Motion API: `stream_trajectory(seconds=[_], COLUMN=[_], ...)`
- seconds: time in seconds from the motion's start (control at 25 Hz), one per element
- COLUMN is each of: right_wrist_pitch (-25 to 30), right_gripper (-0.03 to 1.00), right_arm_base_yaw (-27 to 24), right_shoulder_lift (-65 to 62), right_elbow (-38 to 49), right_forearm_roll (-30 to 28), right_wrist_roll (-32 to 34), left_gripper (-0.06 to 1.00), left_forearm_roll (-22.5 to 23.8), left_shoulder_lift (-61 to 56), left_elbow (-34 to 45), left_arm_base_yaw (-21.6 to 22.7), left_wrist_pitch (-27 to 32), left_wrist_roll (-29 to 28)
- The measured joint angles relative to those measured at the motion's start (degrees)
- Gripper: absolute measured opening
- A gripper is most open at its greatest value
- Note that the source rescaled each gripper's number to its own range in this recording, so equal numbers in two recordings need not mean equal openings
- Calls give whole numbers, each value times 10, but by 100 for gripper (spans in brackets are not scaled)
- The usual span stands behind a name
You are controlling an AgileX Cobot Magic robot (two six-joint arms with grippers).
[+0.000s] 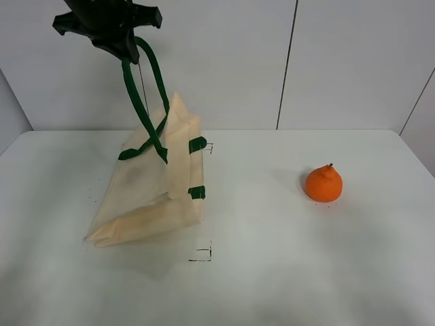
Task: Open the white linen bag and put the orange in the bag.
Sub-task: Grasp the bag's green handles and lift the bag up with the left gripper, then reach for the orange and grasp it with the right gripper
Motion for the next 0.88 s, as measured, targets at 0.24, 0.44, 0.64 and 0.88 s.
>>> stream_trajectory(seconds=[0.24, 0.44, 0.64, 0.88], right_wrist_pitch=[-56, -99, -64, 0], right_gripper=[100, 100, 100, 100], right_arm_base_yaw=[0, 0, 0, 32], right_shoulder_lift=[191, 422, 696, 946], right_elbow=[-39, -104, -249, -464], right_forearm_roll=[14, 31, 38, 30], right_wrist_roll=[0, 0, 0, -1], left_gripper=[0, 0, 0, 0], left_forearm_roll=[0, 0, -2, -2], left_shoulder_lift=[-35, -45, -46, -46], left_elbow=[0, 0, 1, 1], left_arm_base_yaw=[0, -1, -1, -1], left_wrist_pitch=[0, 0, 0, 0], left_wrist_roll=[3, 5, 5, 5])
